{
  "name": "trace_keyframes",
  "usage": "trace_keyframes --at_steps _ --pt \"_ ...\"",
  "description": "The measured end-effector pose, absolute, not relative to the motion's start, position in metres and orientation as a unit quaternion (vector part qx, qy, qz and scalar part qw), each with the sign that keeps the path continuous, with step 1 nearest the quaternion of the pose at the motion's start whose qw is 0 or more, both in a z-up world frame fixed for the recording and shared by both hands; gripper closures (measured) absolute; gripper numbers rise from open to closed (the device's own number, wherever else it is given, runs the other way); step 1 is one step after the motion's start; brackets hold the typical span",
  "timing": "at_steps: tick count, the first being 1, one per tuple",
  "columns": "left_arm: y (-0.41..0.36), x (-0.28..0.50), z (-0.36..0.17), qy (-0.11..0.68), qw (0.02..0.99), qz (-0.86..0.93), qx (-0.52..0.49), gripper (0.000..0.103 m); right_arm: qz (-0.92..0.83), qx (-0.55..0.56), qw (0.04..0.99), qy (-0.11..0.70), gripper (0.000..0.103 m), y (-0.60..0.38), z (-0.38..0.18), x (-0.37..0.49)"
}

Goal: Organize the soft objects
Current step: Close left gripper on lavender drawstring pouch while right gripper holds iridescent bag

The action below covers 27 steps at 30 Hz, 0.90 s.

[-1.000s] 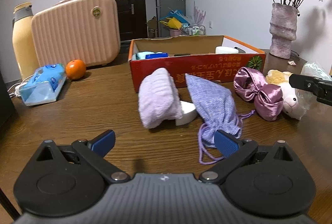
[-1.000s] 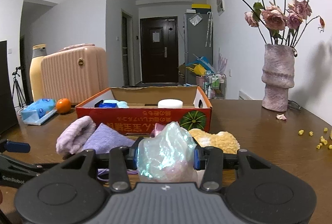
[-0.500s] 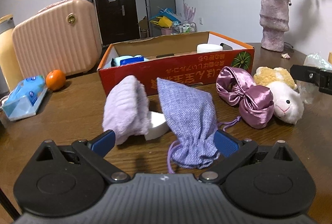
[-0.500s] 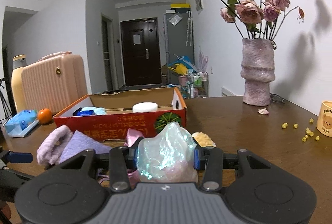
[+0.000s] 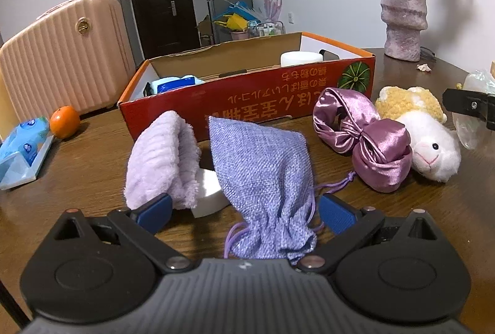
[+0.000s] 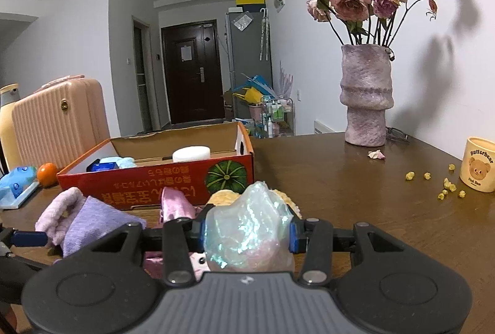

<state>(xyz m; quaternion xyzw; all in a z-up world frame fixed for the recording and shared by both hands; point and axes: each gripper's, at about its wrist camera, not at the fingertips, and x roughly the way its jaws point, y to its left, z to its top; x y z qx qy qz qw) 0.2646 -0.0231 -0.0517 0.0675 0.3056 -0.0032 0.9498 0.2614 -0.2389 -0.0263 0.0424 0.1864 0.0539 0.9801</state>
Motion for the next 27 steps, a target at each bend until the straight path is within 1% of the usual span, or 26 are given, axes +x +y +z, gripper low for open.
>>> trace_keyframes --at_steps 1,3,5,6,7,8,9,10,11,20,27 --pt "-0.023 0.266 -0.052 0.306 0.95 -0.004 0.068 0.001 0.052 0.043 0.98 0.187 0.059 -0.239 -0.027 0.262" --pt "-0.024 0.269 -0.053 0.308 0.949 -0.009 0.068 0.007 0.049 0.044 0.98 0.19 0.059 -0.24 -0.027 0.263" --pt "-0.023 0.271 -0.054 0.312 0.948 -0.013 0.065 0.015 0.048 0.044 0.979 0.192 0.059 -0.24 -0.028 0.264" --pt "-0.022 0.272 -0.054 0.315 0.947 -0.015 0.062 0.018 0.048 0.044 0.979 0.193 0.059 -0.24 -0.029 0.264" --pt "-0.021 0.273 -0.055 0.318 0.946 -0.017 0.059 0.025 0.049 0.044 0.979 0.193 0.059 -0.24 -0.029 0.264" --pt "-0.02 0.273 -0.055 0.322 0.945 -0.019 0.055 0.035 0.05 0.044 0.979 0.192 0.059 -0.24 -0.029 0.264" --pt "-0.02 0.274 -0.056 0.326 0.944 -0.022 0.051 0.039 0.051 0.043 0.979 0.19 0.059 -0.239 -0.029 0.263" --pt "-0.019 0.275 -0.057 0.331 0.942 -0.026 0.048 0.048 0.05 0.042 0.98 0.19 0.059 -0.239 -0.029 0.263" --pt "-0.019 0.276 -0.057 0.333 0.941 -0.029 0.047 0.053 0.05 0.042 0.98 0.19 0.059 -0.239 -0.029 0.263" --pt "-0.019 0.269 -0.052 0.313 0.948 -0.037 0.042 0.065 0.049 0.044 0.979 0.192 0.059 -0.24 -0.029 0.264" --pt "-0.019 0.262 -0.045 0.287 0.956 -0.032 0.044 0.07 0.048 0.045 0.98 0.187 0.059 -0.24 -0.029 0.264"
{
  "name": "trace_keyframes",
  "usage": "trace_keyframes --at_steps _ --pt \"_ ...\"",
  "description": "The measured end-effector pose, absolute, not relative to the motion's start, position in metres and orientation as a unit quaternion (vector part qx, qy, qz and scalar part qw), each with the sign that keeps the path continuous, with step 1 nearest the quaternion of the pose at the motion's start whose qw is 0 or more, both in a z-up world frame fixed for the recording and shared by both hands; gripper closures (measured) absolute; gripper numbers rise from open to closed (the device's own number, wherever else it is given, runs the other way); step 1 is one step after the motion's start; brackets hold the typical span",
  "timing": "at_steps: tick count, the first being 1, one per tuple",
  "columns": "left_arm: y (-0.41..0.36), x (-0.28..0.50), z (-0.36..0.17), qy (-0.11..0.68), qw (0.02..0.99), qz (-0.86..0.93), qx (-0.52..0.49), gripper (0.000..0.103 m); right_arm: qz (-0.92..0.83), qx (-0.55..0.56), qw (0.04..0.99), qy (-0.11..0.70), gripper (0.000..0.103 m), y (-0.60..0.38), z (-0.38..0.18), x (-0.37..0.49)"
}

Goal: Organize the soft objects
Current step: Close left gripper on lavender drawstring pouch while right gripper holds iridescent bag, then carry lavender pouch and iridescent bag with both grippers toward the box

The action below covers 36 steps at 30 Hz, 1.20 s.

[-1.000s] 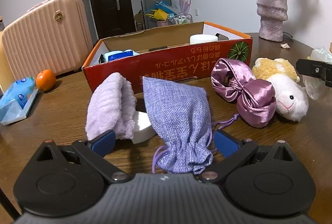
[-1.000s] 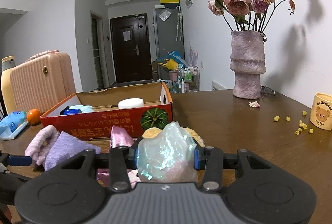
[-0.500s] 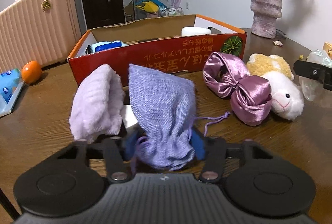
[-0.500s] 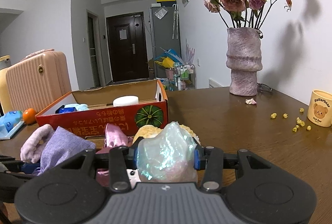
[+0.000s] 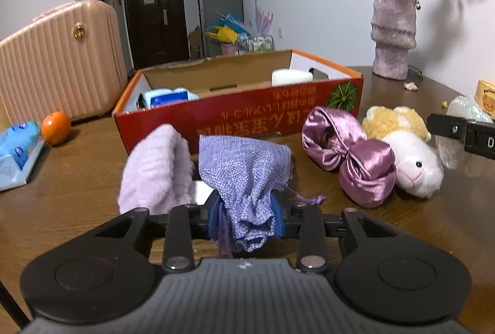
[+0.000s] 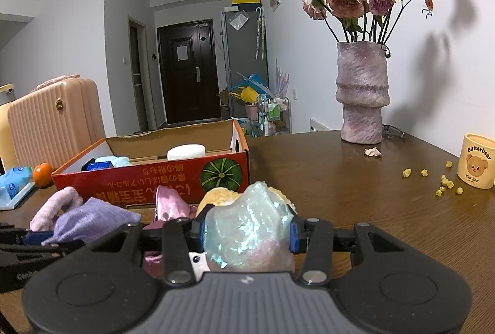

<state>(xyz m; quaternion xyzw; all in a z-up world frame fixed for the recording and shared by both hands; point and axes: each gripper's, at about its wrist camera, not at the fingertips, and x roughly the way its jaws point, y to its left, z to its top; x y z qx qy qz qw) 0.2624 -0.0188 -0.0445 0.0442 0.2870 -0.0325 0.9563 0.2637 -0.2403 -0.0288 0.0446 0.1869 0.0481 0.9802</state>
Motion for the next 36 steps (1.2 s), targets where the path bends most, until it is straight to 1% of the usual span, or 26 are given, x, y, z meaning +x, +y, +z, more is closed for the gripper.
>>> trace_keyframes --at_steps 19,36 --pt "-0.01 0.244 -0.013 0.211 0.977 -0.014 0.021 0.07 0.048 0.059 0.986 0.145 0.059 -0.242 -0.02 0.257" --pt "-0.006 0.25 0.018 0.167 0.986 0.012 -0.015 0.07 0.073 0.048 0.991 0.1 0.059 -0.208 0.001 0.266"
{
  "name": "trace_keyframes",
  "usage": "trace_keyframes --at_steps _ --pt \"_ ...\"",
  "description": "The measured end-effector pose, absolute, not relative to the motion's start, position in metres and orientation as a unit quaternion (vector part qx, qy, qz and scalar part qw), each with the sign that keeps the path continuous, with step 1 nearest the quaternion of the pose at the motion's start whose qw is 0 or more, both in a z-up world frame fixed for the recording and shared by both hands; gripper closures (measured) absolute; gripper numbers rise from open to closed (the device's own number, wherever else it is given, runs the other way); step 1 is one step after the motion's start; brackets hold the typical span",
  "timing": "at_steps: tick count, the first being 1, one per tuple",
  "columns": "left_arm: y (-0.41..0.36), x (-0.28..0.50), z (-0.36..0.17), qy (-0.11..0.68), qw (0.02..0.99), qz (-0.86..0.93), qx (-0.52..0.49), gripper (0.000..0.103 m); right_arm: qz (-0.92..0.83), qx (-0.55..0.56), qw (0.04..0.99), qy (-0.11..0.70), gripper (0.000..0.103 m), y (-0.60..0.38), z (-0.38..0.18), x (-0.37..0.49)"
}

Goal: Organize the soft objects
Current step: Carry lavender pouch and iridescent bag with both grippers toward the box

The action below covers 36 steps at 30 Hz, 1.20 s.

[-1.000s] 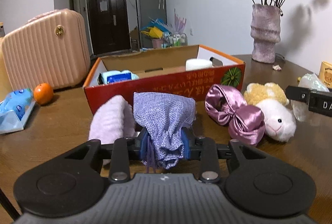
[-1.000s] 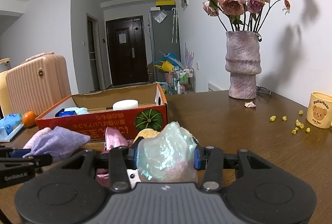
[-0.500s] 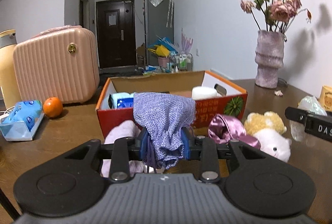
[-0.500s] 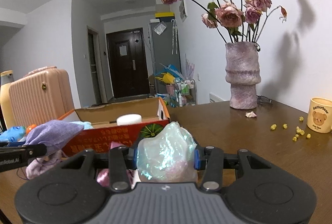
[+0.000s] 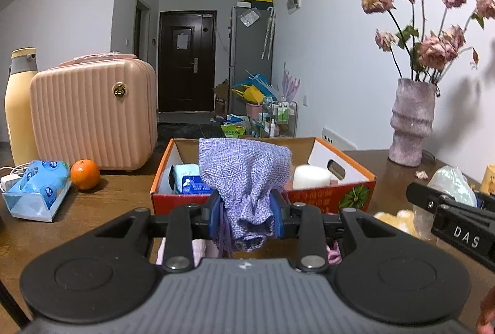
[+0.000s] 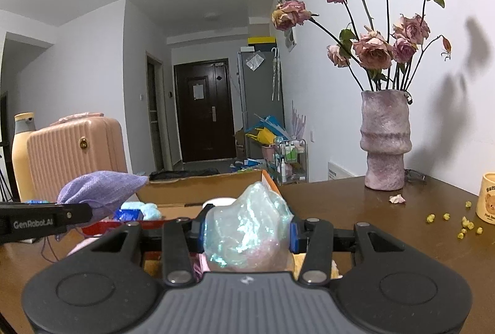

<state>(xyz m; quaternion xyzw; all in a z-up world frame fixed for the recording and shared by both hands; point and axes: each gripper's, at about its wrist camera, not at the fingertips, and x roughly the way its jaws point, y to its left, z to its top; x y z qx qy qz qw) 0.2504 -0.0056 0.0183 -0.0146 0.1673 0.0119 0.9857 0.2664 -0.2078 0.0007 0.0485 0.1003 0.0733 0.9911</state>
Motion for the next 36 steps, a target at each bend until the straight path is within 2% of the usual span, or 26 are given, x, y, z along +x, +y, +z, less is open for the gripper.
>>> trace_keyframes --at_steps 19,36 --pt "0.011 0.292 0.036 0.143 0.987 0.048 -0.057 0.07 0.068 0.03 0.995 0.061 0.059 -0.172 0.024 0.302" --pt "0.029 0.338 0.039 0.141 0.984 0.072 -0.085 0.07 0.057 0.026 0.994 0.092 0.059 -0.159 0.043 0.365"
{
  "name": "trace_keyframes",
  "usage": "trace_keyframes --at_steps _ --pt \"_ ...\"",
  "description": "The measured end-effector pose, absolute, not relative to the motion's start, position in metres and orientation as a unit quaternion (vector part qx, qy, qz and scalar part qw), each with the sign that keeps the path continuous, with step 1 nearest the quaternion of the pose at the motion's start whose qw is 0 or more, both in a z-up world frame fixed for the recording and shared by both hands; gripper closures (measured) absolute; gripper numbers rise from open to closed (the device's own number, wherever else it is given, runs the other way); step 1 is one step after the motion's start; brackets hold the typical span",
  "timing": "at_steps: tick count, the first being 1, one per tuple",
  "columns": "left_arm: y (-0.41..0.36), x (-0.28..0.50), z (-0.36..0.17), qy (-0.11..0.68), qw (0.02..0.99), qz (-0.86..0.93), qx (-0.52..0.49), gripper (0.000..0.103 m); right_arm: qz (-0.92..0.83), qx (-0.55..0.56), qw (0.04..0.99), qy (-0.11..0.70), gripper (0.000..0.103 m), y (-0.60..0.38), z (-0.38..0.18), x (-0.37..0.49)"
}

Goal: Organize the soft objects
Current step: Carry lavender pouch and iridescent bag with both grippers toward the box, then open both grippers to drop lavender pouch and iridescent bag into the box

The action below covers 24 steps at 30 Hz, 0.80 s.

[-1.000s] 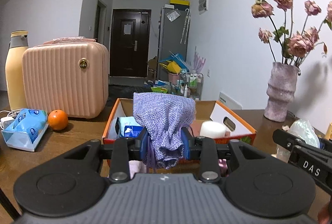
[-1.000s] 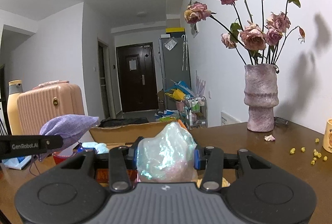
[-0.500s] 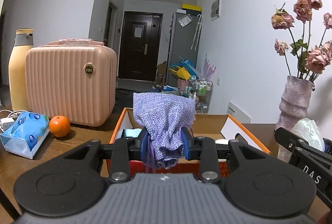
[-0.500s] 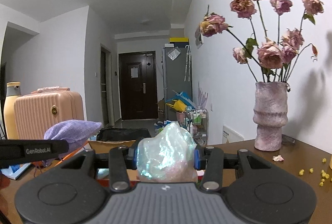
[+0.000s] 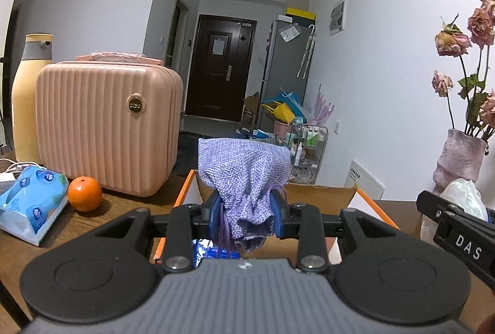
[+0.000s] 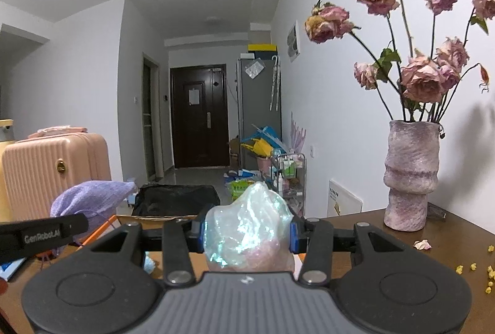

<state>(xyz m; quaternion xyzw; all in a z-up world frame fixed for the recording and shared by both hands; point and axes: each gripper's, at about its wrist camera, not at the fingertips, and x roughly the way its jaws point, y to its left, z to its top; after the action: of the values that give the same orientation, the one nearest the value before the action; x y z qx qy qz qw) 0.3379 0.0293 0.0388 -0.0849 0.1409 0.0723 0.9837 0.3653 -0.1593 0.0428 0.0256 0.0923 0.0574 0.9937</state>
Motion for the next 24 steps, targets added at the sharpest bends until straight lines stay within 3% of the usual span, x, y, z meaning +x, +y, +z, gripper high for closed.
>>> trace_keyframes --at_steps 24 --pt "0.033 0.406 0.033 0.162 0.979 0.087 -0.09 0.07 0.057 0.019 0.973 0.223 0.059 -0.13 0.038 0.464"
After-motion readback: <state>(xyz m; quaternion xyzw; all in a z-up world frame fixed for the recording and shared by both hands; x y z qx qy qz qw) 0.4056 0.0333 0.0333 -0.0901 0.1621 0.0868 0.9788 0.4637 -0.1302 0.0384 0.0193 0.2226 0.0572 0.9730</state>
